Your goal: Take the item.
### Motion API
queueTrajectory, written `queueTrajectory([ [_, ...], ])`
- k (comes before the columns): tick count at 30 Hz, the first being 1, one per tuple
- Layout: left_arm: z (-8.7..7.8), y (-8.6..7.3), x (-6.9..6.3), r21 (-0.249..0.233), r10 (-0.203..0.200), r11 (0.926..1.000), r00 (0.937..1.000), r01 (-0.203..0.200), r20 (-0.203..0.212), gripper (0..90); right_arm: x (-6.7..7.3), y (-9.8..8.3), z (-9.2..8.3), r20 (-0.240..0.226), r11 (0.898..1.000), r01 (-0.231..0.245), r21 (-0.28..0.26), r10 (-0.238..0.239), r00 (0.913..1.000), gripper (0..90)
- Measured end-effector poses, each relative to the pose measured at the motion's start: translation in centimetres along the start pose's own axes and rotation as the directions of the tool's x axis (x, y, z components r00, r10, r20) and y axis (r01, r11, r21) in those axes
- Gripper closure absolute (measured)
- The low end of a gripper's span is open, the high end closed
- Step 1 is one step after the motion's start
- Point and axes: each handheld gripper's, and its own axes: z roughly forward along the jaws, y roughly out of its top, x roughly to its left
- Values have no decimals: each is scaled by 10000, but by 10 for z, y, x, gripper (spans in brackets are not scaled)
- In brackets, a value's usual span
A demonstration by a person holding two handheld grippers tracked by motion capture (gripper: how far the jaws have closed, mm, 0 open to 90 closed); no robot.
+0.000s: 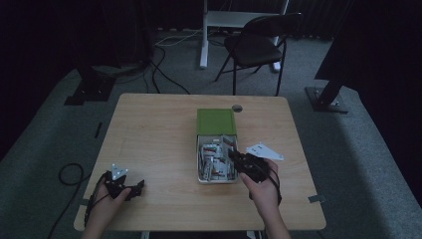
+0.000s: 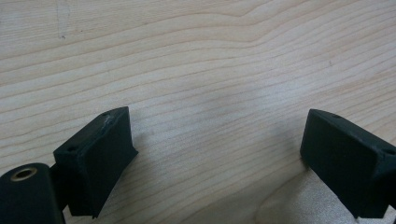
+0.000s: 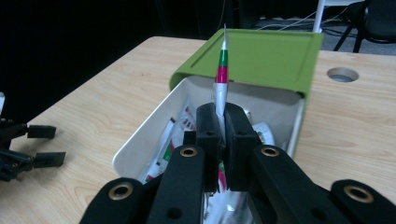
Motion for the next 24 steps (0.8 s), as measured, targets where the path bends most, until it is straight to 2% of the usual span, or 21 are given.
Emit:
queueTrajectory([
  [12,0,0,0,17,-1,10000,10000,1,2,101,-27,13,-24,475,9984,-270,-499,294,9984,864],
  [20,0,0,0,-11,-1,10000,10000,1,-5,101,-48,3,-30,1026,9986,-390,-366,426,9938,864],
  [22,0,0,0,-13,-1,10000,10000,1,-6,101,-54,-2,-30,1310,9989,-358,-288,393,9906,864],
  [24,0,0,0,-14,-2,10000,10000,2,-6,101,-60,-6,-30,1373,9984,-505,-262,537,9891,864],
])
